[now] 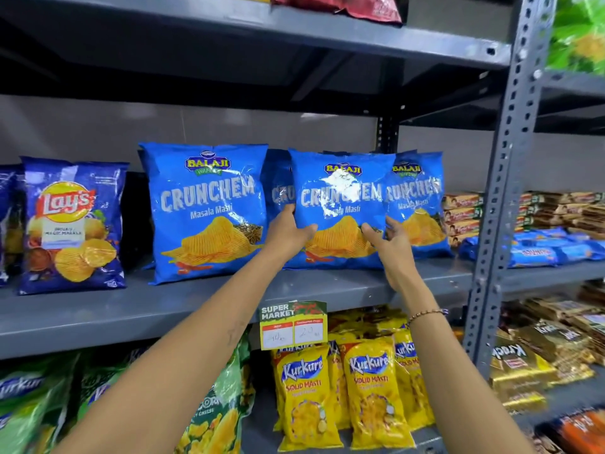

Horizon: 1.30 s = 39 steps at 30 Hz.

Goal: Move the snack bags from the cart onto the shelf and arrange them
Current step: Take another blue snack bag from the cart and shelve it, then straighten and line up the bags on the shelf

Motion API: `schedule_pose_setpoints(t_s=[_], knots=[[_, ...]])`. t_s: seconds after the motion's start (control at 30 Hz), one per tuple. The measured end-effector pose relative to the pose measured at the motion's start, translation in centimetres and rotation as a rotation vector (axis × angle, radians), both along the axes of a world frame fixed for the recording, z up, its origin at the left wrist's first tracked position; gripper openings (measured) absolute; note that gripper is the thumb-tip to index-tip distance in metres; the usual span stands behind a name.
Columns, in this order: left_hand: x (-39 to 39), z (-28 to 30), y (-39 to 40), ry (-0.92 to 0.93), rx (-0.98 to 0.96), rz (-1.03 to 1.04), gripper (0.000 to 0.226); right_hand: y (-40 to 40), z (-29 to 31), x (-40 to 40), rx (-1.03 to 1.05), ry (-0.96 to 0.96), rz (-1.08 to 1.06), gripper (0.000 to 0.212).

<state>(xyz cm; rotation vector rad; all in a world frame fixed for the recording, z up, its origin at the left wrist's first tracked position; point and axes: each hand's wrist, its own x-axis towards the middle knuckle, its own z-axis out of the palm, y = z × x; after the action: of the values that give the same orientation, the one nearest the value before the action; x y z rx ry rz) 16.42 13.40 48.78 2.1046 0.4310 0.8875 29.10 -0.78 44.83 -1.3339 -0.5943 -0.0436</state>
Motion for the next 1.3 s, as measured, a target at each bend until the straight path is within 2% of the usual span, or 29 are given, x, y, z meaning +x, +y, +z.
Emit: schedule_pose_setpoints(t_s=[0.13, 0.23, 0.33, 0.4, 0.57, 0.73, 0.8, 0.9, 0.97, 1.03, 1.13, 1.3], knots=[[-1.7, -0.6, -1.0, -0.021, 0.210, 0.164, 0.056, -0.2, -0.8, -0.9, -0.075, -0.080, -0.194, 0.061], [-3.6, -1.4, -1.0, -0.095, 0.244, 0.184, 0.041, 0.1, -1.3, -2.9, 0.024, -0.205, -0.449, 0.036], [-6.3, -1.3, -0.1, -0.179, 0.231, 0.162, 0.022, 1.7, -1.0, -5.9, 0.092, -0.383, -0.545, 0.015], [-8.3, -1.0, 1.0, -0.197, 0.237, 0.158, 0.015, 3.4, -0.6, -8.2, 0.073, -0.458, -0.477, 0.012], [-15.6, -0.7, 5.7, -0.221, 0.234, 0.219, 0.009, 9.0, 0.6, -15.7, -0.020, -0.535, -0.067, 0.009], [-23.9, -0.6, 11.2, -0.296, 0.176, 0.497, 0.032, 16.1, 1.3, -22.5, -0.189, -0.491, 0.296, 0.019], [-26.2, -0.8, 13.4, -0.252, 0.203, 0.610, 0.044, 18.6, 1.6, -24.7, -0.287, -0.487, 0.304, 0.033], [-28.2, -1.7, 16.7, 0.017, 0.156, 0.640, 0.060, 21.8, 1.6, -27.2, -0.420, -0.469, 0.331, 0.055], [-28.9, -2.6, 18.3, 0.256, 0.129, 0.627, 0.076, 23.6, 1.2, -28.1, -0.541, -0.515, 0.303, 0.056], [-29.4, -3.1, 19.0, 0.375, 0.160, 0.608, 0.073, 25.0, 0.5, -28.5, -0.665, -0.532, 0.261, 0.045], [-30.0, -3.6, 19.4, 0.343, 0.209, 0.634, 0.064, 26.2, -0.2, -28.7, -0.707, -0.502, 0.208, 0.035], [-31.0, -4.0, 20.6, 0.248, 0.188, 0.689, 0.060, 26.6, -0.1, -30.0, -0.637, -0.453, 0.194, 0.048]])
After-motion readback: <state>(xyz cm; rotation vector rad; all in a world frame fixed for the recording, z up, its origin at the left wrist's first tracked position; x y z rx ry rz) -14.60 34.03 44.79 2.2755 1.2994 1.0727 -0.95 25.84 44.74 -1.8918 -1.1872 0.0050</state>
